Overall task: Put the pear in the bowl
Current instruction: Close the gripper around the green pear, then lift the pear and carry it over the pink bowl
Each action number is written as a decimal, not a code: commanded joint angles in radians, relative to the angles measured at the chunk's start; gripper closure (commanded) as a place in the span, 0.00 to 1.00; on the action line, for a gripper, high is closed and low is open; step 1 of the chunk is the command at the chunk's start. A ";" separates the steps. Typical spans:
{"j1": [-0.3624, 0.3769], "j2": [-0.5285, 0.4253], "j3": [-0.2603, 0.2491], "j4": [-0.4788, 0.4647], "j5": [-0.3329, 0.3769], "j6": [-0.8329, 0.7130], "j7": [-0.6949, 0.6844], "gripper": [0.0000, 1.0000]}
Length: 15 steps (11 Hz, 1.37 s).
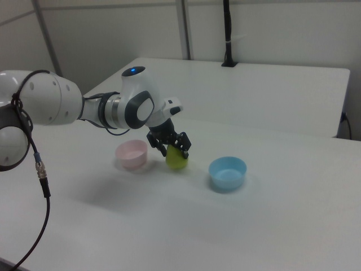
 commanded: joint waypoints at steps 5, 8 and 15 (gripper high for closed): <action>0.003 -0.099 -0.004 0.003 -0.020 -0.103 -0.021 0.47; 0.001 -0.211 -0.005 0.029 -0.014 -0.238 -0.021 0.46; 0.164 -0.263 0.004 0.063 -0.017 -0.349 0.157 0.46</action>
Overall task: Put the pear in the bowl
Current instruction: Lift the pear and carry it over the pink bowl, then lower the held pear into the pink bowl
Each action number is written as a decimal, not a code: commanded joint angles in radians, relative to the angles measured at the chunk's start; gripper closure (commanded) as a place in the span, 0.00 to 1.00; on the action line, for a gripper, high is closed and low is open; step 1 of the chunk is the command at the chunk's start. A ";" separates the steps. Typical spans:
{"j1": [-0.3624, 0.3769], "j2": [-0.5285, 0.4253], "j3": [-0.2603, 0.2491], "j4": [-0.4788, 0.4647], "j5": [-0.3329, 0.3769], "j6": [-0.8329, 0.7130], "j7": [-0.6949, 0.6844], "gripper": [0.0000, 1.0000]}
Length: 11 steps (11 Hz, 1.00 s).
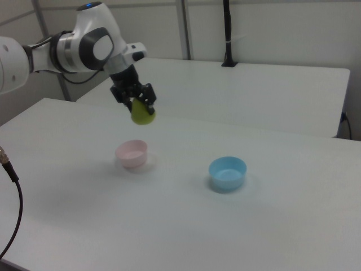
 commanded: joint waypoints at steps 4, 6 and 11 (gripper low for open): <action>0.081 0.050 0.016 -0.027 -0.009 0.002 0.144 0.45; 0.093 0.079 0.018 -0.033 -0.005 0.034 0.147 0.45; 0.109 0.167 0.027 -0.042 -0.005 0.106 0.159 0.45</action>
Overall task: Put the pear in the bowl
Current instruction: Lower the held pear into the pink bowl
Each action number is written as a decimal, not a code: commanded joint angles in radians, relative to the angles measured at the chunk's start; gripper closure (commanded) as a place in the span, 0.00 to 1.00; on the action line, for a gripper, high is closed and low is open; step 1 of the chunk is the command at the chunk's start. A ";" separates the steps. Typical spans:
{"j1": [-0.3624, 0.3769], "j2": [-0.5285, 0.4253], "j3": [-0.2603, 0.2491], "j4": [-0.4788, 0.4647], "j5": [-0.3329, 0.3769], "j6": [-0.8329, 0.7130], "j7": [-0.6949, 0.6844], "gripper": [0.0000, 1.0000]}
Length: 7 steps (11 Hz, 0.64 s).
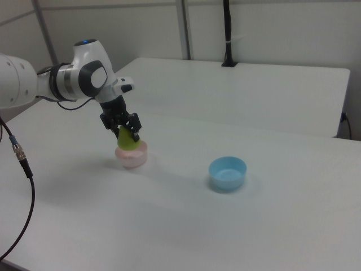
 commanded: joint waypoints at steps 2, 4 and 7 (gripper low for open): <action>0.018 0.038 0.002 -0.014 -0.007 0.103 0.039 0.45; 0.018 0.055 0.003 -0.013 -0.007 0.120 0.039 0.45; 0.014 0.065 0.002 -0.013 -0.011 0.120 0.039 0.34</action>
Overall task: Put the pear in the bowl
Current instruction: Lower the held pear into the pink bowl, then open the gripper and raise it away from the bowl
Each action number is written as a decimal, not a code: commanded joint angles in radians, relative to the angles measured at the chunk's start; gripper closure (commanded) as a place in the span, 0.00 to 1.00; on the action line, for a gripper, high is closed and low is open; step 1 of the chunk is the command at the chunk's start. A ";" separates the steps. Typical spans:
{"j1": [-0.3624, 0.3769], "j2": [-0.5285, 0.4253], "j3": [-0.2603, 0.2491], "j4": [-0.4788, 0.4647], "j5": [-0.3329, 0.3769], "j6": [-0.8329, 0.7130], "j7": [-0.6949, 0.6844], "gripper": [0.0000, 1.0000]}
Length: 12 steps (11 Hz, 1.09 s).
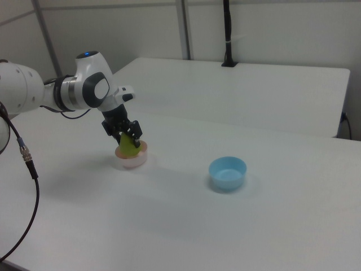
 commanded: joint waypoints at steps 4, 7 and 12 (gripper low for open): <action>-0.010 0.002 -0.002 -0.005 -0.012 0.019 0.019 0.00; -0.031 -0.059 -0.003 -0.002 -0.006 -0.016 0.013 0.00; -0.060 -0.253 -0.011 -0.002 -0.004 -0.304 -0.016 0.00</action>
